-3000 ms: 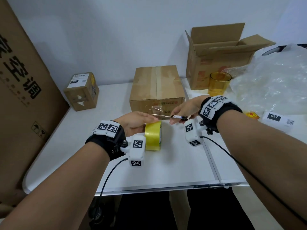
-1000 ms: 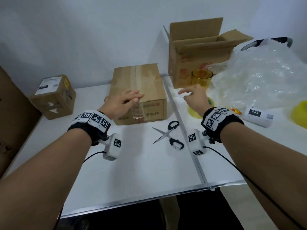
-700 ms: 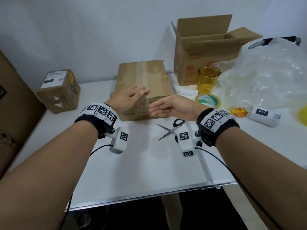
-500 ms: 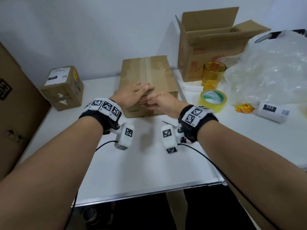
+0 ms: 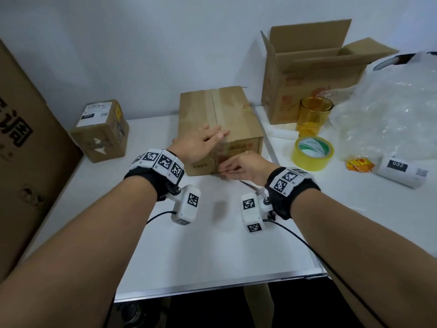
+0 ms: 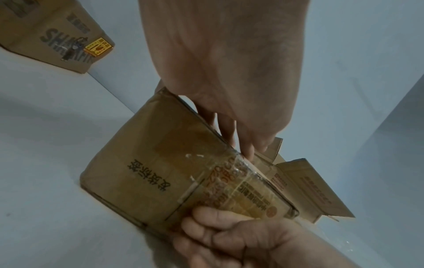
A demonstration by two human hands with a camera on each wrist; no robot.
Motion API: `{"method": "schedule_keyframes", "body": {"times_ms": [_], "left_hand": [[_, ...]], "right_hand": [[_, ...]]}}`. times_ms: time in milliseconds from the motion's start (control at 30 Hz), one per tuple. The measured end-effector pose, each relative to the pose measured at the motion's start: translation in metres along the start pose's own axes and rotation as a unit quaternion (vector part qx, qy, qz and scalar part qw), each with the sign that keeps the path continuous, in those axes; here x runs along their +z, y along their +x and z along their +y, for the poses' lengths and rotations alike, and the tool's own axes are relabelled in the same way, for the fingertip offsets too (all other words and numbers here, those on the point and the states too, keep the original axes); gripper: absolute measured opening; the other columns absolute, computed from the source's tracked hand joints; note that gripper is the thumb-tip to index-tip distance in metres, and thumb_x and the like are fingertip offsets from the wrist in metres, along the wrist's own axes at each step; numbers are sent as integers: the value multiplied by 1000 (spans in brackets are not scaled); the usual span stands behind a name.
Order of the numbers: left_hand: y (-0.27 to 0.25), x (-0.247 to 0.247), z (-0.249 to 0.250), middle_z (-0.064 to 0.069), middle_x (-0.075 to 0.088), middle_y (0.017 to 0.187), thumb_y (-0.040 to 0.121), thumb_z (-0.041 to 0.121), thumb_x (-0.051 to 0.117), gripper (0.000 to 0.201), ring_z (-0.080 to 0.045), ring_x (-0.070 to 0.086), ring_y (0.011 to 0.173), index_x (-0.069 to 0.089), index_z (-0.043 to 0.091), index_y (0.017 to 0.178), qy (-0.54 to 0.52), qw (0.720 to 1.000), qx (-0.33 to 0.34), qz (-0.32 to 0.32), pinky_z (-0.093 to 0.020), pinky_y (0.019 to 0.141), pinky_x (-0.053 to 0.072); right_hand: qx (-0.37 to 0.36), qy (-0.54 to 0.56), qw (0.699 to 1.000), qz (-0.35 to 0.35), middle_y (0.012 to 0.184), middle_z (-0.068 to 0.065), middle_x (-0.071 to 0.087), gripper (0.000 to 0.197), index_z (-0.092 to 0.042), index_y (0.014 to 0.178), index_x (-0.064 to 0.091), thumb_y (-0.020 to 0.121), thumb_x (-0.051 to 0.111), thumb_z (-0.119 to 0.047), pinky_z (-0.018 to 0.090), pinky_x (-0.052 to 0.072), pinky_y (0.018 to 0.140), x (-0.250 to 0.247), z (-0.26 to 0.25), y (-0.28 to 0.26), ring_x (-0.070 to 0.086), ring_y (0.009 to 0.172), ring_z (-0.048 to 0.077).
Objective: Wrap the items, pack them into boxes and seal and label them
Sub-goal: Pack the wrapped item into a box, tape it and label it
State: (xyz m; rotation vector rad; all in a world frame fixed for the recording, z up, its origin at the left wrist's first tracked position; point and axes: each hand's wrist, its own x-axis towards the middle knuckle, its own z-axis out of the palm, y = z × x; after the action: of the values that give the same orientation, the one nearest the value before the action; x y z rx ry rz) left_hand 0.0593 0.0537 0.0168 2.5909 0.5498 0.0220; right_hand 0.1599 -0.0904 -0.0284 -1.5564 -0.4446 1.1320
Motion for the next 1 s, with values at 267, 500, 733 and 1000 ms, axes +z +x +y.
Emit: {"method": "schedule_keyframes", "body": {"times_ms": [267, 500, 733, 1000], "left_hand": [[-17, 4, 28, 1, 10, 164, 106, 43, 11, 51, -18, 6, 151, 16, 31, 156, 128, 991, -40, -27, -39, 121, -1], [-47, -30, 15, 9, 58, 126, 98, 13, 46, 40, -15, 54, 113, 58, 31, 132, -10, 996, -76, 43, -15, 84, 47], [-50, -16, -18, 10, -8, 164, 82, 71, 52, 88, -21, -8, 151, 2, 49, 152, 179, 982, -10, -56, -62, 117, -4], [-24, 33, 28, 7, 6, 164, 83, 82, 34, 79, -29, 9, 148, 7, 52, 150, 219, 968, -85, 89, -58, 109, 18]], "right_hand": [[-66, 63, 984, 151, 78, 5, 64, 22, -6, 90, 61, 95, 44, 6, 21, 52, 68, -28, -5, 17, 57, 75, 16], [-91, -42, 982, 160, 123, 11, 62, 27, -17, 106, 65, 89, 48, -4, 41, 49, 100, -6, -5, 13, 60, 110, 27], [-88, -67, 986, 122, 120, 3, 63, 61, -10, 126, 60, 96, 39, -58, 42, 45, 103, 6, -10, 1, 57, 109, 22], [-65, -8, 993, 98, 127, 1, 60, 73, -15, 134, 53, 94, 27, -69, 36, 43, 104, -4, -10, 6, 56, 116, 19]]}}
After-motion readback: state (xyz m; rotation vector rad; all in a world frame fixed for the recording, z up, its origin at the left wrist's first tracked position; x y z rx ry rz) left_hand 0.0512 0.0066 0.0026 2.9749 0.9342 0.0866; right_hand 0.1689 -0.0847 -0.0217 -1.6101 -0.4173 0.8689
